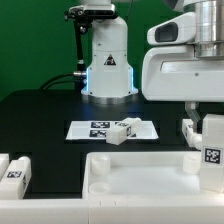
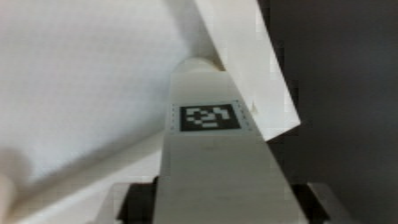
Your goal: Assemble desk
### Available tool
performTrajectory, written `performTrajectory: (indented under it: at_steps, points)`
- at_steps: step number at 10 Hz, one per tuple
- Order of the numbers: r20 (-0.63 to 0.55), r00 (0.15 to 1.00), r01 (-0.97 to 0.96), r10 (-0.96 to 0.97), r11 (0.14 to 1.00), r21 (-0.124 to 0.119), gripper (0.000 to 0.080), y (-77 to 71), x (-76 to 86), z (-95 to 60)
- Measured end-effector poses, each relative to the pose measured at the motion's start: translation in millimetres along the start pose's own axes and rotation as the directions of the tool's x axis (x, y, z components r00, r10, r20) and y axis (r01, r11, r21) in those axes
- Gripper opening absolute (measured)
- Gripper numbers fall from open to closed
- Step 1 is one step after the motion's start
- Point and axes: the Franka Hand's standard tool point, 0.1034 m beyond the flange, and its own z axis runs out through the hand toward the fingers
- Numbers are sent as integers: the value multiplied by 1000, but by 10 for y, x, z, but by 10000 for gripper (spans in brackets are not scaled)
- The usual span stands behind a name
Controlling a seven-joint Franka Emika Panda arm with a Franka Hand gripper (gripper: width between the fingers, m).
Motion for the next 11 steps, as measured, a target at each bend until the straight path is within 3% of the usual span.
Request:
performTrajectory:
  at_steps: [5, 7, 8, 10, 11]
  points:
    - [-3, 966, -259, 259, 966, -1, 285, 15, 25, -1]
    - [52, 711, -702, 701, 712, 14, 285, -1, -22, 16]
    - [71, 640, -768, 765, 641, 14, 287, -16, -26, 20]
    - [72, 661, -750, 747, 662, 13, 287, -17, -29, 16]
    - [64, 738, -674, 672, 739, 17, 287, -9, -16, 19]
